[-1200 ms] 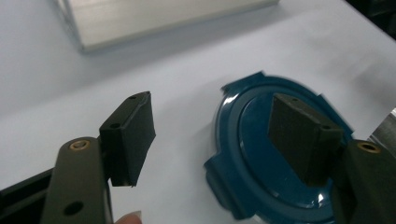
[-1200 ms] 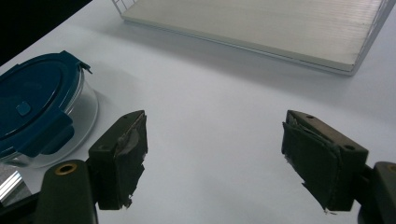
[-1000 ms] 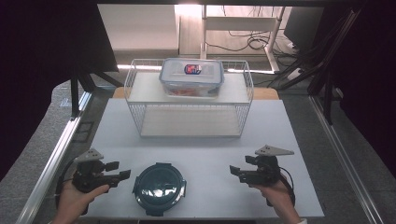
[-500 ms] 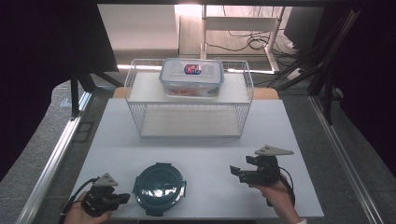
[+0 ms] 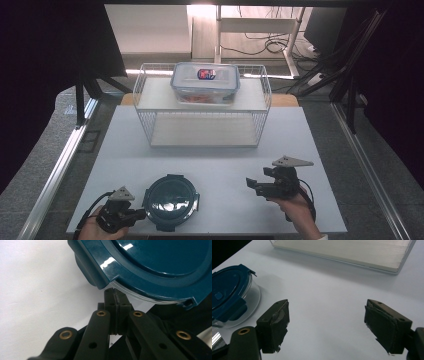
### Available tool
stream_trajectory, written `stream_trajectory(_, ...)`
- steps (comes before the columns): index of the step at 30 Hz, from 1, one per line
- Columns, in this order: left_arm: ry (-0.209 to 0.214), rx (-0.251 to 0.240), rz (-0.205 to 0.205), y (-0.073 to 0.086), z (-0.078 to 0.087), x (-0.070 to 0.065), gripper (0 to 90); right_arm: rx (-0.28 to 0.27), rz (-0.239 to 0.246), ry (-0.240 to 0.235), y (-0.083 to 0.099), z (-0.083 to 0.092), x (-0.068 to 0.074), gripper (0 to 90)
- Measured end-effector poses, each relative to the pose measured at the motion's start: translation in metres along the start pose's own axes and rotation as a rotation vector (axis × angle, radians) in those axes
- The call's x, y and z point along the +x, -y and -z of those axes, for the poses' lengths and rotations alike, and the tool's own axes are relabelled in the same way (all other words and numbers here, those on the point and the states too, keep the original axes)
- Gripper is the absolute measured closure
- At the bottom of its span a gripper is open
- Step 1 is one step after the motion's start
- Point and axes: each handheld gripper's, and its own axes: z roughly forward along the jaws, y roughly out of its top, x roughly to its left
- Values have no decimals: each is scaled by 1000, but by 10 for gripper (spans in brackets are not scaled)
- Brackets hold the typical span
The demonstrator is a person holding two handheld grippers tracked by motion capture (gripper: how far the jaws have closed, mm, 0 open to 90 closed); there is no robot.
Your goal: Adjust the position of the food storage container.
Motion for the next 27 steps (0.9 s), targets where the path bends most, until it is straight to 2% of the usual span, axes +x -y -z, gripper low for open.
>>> stream_trajectory(10,-27,4,-14,-9,-6,-5,898,1,1,7,0,0,0,199)
stream_trajectory(16,-8,9,-18,-20,-14,-8,898,2,-1,11,0,1,-2,199)
stream_trajectory(20,3,24,-41,-30,-20,-12,898,2,-9,14,0,1,-4,199)
stream_trajectory(27,46,26,-65,-45,-33,-25,898,1,-19,25,2,2,-8,199)
